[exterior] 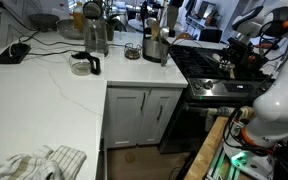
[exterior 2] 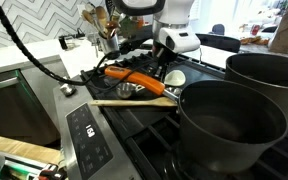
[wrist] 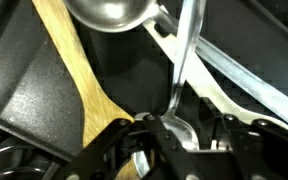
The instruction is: Put the silver ladle in the silver holder.
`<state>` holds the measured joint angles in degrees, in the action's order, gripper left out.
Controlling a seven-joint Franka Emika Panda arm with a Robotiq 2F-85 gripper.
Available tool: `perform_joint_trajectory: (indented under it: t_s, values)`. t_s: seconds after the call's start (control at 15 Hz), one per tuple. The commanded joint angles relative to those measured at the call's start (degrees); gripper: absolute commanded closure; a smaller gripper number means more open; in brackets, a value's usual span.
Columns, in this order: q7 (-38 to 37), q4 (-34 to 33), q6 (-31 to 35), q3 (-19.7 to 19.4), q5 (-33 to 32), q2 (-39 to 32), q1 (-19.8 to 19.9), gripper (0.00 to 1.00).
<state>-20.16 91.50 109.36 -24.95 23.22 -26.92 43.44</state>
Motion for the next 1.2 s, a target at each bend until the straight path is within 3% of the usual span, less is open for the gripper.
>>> perform_joint_trajectory:
  t_s: [0.0,0.8,0.87,0.93,1.07,1.13]
  values:
    - [-0.19,-3.69,-3.66,1.57,0.19,-2.39,2.30,0.57]
    - [-0.39,-6.32,-6.21,2.46,-0.79,-4.17,3.08,0.82]
    - [-0.38,-6.18,-6.00,2.52,-0.90,-4.14,2.95,0.91]
    - [-0.29,-6.06,-5.77,2.60,-0.97,-4.11,2.85,0.89]
    - [-0.22,-5.91,-5.61,2.74,-1.14,-4.00,2.72,1.00]
    - [-0.19,-5.95,-5.73,2.81,-1.22,-4.03,2.71,0.97]
